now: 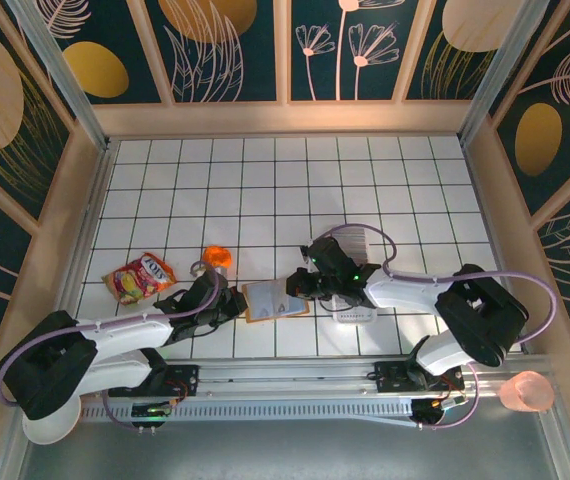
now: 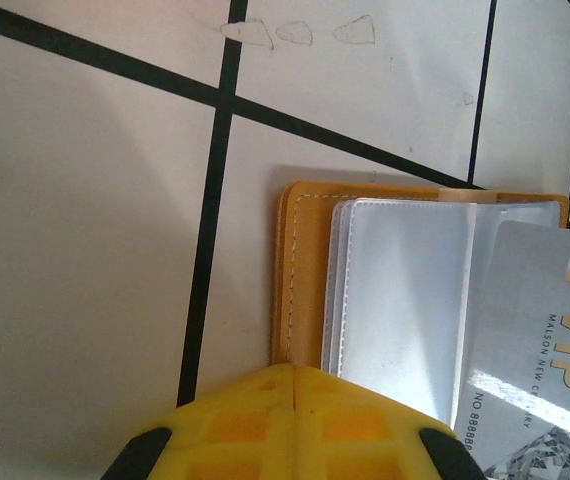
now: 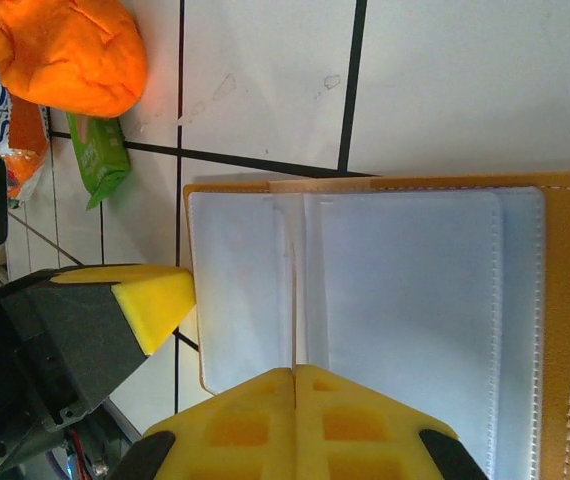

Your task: Put the credit cards into the card holder

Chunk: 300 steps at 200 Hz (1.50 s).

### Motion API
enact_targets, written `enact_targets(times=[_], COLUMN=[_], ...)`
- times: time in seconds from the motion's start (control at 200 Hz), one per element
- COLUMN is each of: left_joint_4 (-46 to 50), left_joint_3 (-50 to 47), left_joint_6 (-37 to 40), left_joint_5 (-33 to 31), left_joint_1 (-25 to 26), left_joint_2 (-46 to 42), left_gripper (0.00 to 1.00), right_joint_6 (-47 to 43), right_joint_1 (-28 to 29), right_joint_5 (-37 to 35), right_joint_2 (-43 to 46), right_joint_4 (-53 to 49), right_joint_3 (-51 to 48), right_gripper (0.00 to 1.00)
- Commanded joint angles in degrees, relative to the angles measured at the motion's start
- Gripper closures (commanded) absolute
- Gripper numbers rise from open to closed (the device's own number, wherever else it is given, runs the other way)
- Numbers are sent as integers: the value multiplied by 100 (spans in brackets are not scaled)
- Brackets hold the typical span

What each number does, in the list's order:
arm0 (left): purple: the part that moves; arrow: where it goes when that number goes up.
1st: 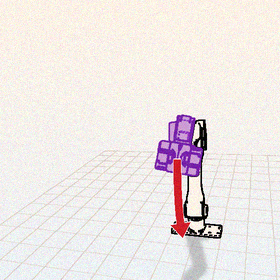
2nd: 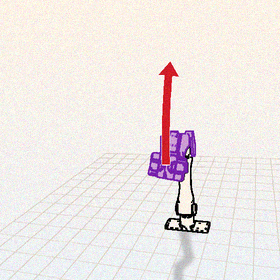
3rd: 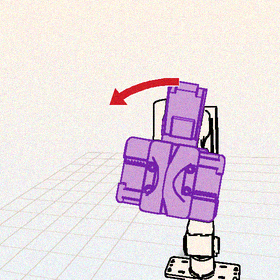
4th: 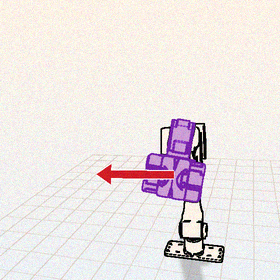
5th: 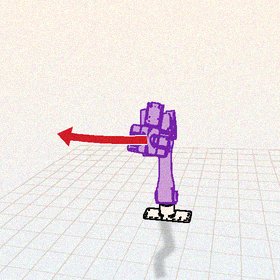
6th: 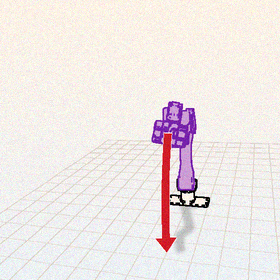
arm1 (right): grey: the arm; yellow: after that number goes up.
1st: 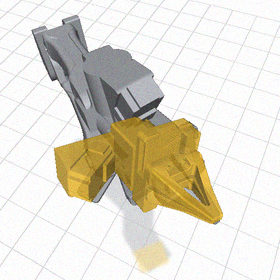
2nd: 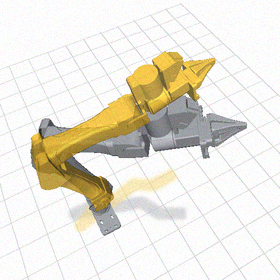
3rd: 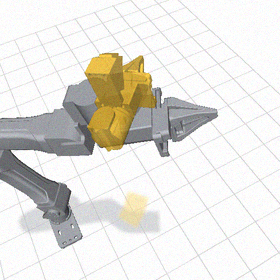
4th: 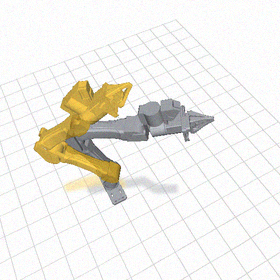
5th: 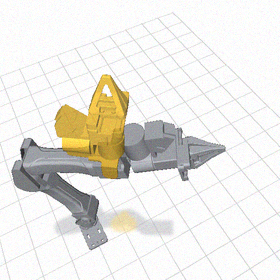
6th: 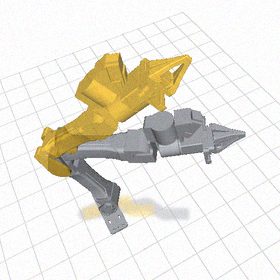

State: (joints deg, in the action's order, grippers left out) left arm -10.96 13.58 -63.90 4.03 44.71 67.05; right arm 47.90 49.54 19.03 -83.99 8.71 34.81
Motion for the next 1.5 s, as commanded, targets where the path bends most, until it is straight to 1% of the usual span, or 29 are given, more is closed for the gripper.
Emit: enact_targets(times=[0.0, 0.405, 0.816, 0.971, 1.136, 1.331, 1.496], left_joint_4=[48, 41, 77, 144, 376, 628, 553], left_joint_3=[57, 48, 57, 74, 140, 163, 121], left_joint_6=[71, 71, 62, 62, 62, 32, 9], left_joint_5=[-9, -16, -16, -50, -202, -383, -291], left_joint_1=[55, 67, 79, 88, 90, 86, 91], left_joint_2=[95, 81, 45, 4, -213, -725, -870], left_gripper=[100, 100, 100, 100, 100, 100, 100], right_joint_6=[155, 289, 415, 413, 426, 384, 268], right_joint_1=[-6, 46, 126, 126, 126, 126, 134], right_joint_5=[65, 93, 259, 218, 128, -123, -210], right_joint_2=[-57, -188, -298, -278, -346, -373, -382], right_joint_4=[324, 542, 1064, 1047, 993, 841, 695], right_joint_3=[-119, -224, -364, -413, -445, -486, -456], right_gripper=[100, 100, 100, 100, 100, 100, 100])
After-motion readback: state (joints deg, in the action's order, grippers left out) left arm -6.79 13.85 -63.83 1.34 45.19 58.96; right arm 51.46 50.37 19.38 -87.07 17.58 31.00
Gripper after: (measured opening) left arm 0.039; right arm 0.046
